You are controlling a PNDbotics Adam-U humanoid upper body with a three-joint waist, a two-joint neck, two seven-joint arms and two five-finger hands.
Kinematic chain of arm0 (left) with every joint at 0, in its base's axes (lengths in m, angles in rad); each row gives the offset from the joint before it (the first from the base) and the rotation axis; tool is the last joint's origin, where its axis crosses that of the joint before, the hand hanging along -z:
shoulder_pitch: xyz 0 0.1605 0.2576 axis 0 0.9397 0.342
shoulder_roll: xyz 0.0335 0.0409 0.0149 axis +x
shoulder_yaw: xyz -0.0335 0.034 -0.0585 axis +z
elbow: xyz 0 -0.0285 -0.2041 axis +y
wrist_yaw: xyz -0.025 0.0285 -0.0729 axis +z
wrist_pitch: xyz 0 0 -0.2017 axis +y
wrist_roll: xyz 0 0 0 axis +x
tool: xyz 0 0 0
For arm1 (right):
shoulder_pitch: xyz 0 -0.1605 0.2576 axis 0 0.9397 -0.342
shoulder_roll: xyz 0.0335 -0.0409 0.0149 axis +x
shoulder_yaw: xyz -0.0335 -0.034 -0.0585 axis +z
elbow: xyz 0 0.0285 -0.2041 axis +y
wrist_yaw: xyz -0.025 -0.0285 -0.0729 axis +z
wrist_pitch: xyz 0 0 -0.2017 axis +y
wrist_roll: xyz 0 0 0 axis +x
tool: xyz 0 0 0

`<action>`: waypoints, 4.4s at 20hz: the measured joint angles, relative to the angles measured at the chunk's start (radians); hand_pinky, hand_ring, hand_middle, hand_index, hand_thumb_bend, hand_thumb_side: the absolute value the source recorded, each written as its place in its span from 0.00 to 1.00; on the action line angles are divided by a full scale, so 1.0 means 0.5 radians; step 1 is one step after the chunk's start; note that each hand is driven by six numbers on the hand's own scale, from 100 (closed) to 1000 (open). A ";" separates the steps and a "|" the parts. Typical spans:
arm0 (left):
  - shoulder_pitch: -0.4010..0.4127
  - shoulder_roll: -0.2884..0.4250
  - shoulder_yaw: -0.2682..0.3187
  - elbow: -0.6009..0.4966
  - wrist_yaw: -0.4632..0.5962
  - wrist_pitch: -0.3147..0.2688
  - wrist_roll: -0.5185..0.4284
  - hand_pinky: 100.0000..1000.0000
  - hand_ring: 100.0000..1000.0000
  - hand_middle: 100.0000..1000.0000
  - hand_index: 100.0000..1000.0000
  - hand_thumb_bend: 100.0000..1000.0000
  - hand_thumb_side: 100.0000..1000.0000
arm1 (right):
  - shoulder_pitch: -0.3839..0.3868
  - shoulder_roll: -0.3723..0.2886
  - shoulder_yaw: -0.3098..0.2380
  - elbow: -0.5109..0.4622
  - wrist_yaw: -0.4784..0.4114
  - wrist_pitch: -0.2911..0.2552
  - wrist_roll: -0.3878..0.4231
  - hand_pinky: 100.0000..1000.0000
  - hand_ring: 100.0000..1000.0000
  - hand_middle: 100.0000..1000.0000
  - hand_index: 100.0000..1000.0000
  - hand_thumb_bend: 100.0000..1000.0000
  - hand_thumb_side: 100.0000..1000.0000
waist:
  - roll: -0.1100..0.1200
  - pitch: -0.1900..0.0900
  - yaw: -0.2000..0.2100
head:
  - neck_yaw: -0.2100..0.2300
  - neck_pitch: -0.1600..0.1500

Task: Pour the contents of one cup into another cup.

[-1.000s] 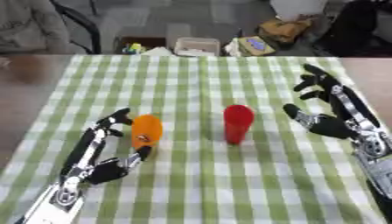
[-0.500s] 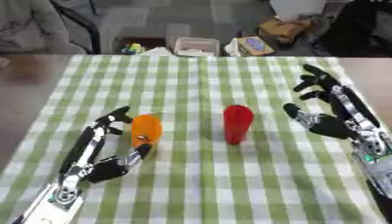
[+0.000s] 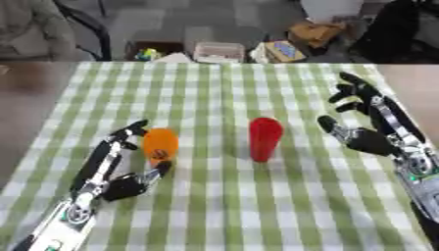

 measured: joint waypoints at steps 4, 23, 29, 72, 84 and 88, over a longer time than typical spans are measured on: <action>-0.026 -0.012 0.000 0.053 -0.044 -0.023 0.027 0.70 0.92 0.71 0.94 0.45 0.45 | 0.000 0.001 0.000 0.000 -0.003 -0.005 0.007 0.66 0.94 0.60 1.00 0.40 0.40 | 0.000 0.006 -0.002 | 0.004 0.000; -0.139 -0.049 -0.001 0.211 -0.145 -0.044 0.162 0.69 0.91 0.68 0.94 0.44 0.42 | -0.005 0.015 0.001 0.011 -0.005 -0.010 0.023 0.66 0.94 0.60 1.00 0.39 0.41 | -0.023 0.020 -0.027 | 0.016 -0.011; -0.178 -0.074 -0.010 0.270 -0.147 -0.064 0.162 0.68 0.89 0.64 0.93 0.43 0.42 | -0.009 0.015 0.006 0.011 -0.006 -0.012 0.025 0.66 0.94 0.60 1.00 0.39 0.41 | -0.026 0.024 -0.035 | 0.017 -0.017; -0.009 0.021 -0.012 -0.493 0.323 0.014 0.324 0.19 0.41 0.07 0.54 0.00 0.17 | -0.108 0.015 0.053 0.306 -0.008 -0.108 0.068 0.62 0.92 0.53 0.99 0.43 0.37 | 0.030 0.016 0.030 | -0.022 -0.019; 0.044 0.064 -0.032 -0.864 0.465 0.101 0.235 0.19 0.41 0.07 0.55 0.00 0.18 | -0.266 0.055 0.122 0.598 0.159 -0.278 0.024 0.63 0.93 0.55 0.99 0.46 0.37 | 0.071 0.000 0.099 | -0.057 -0.019; 0.047 0.064 -0.038 -0.912 0.499 0.123 0.209 0.20 0.41 0.08 0.55 0.00 0.18 | -0.296 0.089 0.132 0.679 0.219 -0.323 0.015 0.63 0.94 0.56 1.00 0.46 0.37 | 0.076 -0.007 0.112 | -0.058 -0.019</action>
